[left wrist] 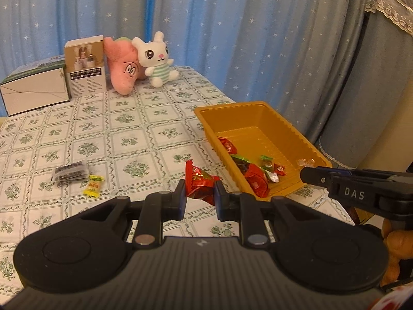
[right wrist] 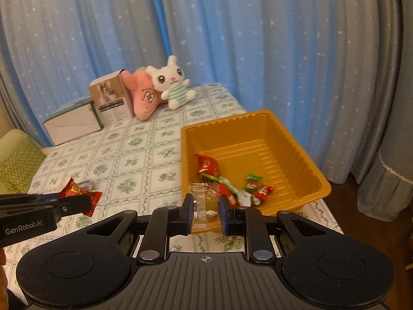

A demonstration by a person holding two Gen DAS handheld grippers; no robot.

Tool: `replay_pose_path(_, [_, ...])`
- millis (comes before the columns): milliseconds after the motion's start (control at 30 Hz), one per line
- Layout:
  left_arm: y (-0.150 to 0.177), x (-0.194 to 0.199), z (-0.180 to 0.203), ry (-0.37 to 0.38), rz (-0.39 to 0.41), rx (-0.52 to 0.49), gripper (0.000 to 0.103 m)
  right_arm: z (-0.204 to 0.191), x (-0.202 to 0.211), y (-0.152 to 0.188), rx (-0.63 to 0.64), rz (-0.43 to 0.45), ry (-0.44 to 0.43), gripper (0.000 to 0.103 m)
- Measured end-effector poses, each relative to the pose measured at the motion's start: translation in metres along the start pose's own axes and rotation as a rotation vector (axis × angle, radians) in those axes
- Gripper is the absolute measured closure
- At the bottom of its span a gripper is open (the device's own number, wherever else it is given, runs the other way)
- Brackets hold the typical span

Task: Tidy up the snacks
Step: 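Lower both tools into the orange tray and open them to drop the candies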

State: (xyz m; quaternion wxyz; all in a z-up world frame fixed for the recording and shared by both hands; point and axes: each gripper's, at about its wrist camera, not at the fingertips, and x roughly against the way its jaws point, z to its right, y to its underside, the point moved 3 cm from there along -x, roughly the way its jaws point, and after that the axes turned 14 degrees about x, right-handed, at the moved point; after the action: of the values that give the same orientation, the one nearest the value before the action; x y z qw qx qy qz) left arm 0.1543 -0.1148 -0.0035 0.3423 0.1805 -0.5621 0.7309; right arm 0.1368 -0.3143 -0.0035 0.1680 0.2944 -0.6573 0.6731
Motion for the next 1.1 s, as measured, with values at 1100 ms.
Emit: replay_pose_path(1100, [-0.013, -0.087, 0.076, 0.097, -0.108, -0.055, 0.084, 0.084, -0.034, -0.015, -0.09, -0.011, 0.078, 0.082])
